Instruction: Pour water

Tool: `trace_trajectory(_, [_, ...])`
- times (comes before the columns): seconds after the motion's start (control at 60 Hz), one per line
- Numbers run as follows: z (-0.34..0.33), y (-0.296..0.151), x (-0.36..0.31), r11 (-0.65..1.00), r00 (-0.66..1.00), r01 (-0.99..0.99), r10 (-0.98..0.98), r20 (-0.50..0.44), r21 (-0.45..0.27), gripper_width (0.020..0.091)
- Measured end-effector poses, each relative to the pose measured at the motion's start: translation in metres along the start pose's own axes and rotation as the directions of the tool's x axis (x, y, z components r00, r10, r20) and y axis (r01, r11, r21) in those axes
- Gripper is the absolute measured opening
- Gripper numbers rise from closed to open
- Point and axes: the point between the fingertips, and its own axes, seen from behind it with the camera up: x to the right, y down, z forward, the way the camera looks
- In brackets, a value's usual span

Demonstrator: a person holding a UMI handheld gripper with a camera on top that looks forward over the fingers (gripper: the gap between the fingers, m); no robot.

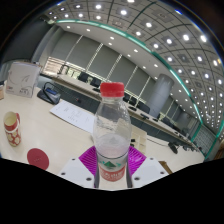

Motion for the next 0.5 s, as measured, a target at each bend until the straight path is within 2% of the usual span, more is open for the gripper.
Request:
trace_trajectory(0.117, [-0.012, -0.048, -0.021, 0.969, 0.969, 0.242, -0.239, -0.067, 0.041, 0.0368])
trace_trajectory(0.233, [-0.014, -0.081, -0.066, 0.860, 0.859, 0.507, -0.498, -0.116, 0.055, 0.0367])
trace_trajectory(0.367, [-0.026, -0.110, -0.111, 0.640, 0.642, 0.764, -0.740, -0.199, 0.085, 0.0366])
trace_trajectory(0.5, [-0.026, -0.116, -0.143, 0.392, 0.396, 0.917, -0.877, -0.270, 0.071, 0.0366])
